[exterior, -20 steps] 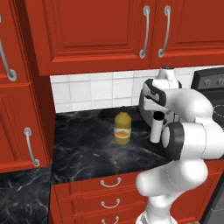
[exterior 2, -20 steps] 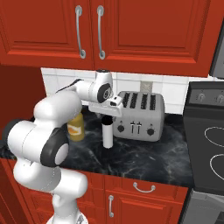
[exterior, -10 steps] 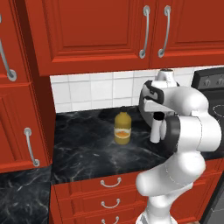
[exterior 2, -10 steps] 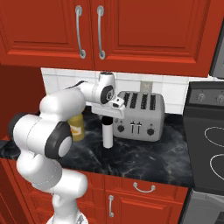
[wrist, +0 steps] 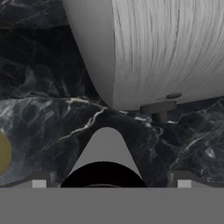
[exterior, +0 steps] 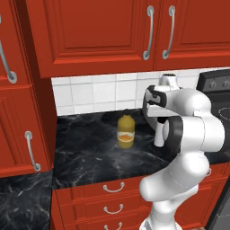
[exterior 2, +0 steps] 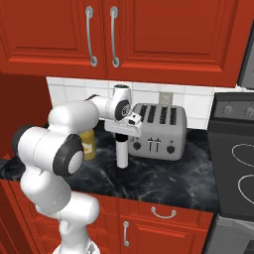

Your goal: Move the drinks to the dining counter.

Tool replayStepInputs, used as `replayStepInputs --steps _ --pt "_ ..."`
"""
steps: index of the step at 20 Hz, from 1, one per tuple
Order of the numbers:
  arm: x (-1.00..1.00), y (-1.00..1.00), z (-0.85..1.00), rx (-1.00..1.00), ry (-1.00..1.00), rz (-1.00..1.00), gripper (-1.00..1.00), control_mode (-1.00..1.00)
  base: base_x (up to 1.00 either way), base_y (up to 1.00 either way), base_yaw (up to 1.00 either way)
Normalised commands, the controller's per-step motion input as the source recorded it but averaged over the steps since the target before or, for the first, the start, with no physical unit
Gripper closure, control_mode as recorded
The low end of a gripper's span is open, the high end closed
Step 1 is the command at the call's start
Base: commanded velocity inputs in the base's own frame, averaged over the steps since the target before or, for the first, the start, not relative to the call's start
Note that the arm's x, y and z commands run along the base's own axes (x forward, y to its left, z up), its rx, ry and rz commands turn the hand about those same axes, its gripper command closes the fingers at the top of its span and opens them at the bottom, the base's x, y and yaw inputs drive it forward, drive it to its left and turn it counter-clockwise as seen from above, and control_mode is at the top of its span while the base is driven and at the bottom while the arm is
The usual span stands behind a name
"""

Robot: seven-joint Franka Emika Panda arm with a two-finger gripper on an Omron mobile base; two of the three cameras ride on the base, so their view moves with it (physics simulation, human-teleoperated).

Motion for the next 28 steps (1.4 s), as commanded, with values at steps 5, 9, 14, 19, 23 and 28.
replayStepInputs --steps 5,9,14,19,23,28 --pt "0.0 0.0 -0.08 0.0 0.0 0.0 1.0 -1.0 0.0 0.0 0.0" --pt "0.0 0.0 -0.09 0.0 0.0 0.0 1.0 -1.0 0.0 0.0 0.0" --pt "0.0 0.0 0.0 0.0 0.0 0.0 1.0 -1.0 0.0 0.0 0.0" --pt "-0.25 0.0 0.0 0.0 0.0 0.0 1.0 -1.0 0.0 0.0 0.0" --pt "-0.65 0.0 0.02 0.0 0.01 0.0 1.0 -1.0 0.0 0.0 0.0" --pt "-0.7 0.01 0.37 0.0 0.01 0.0 1.0 -1.0 0.0 0.0 0.0"
